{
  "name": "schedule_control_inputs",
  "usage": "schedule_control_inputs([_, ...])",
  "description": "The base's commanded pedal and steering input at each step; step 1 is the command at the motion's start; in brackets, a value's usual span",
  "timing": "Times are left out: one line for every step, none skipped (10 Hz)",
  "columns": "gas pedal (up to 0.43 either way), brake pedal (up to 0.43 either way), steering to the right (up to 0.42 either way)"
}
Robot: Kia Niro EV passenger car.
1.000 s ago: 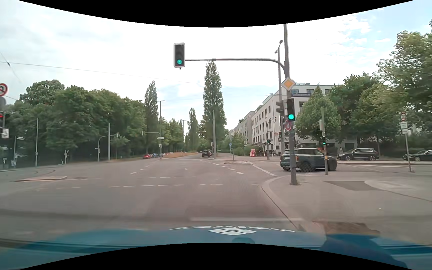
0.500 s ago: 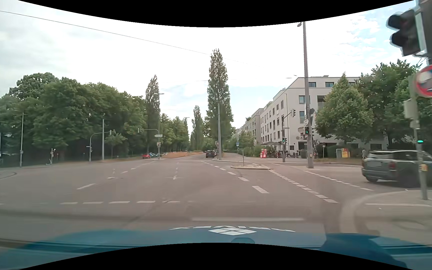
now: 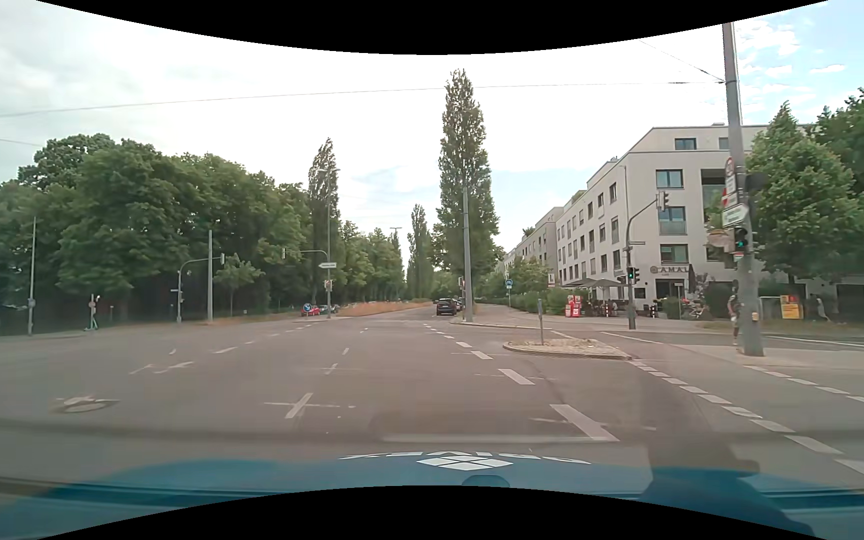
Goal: Follow the waypoints while adhering to traffic rules and regulations
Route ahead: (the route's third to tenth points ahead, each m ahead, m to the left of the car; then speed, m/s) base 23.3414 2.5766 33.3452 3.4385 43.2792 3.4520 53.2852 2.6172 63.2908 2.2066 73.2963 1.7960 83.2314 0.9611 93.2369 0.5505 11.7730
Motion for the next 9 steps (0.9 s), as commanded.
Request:
schedule_control_inputs([0.177, 0.0, -0.068])
schedule_control_inputs([0.177, 0.0, -0.068])
schedule_control_inputs([0.177, 0.0, -0.066])
schedule_control_inputs([0.177, 0.0, -0.06])
schedule_control_inputs([0.177, 0.0, -0.052])
schedule_control_inputs([0.177, 0.0, -0.043])
schedule_control_inputs([0.177, 0.0, -0.034])
schedule_control_inputs([0.177, 0.0, -0.027])
schedule_control_inputs([0.177, 0.0, -0.021])
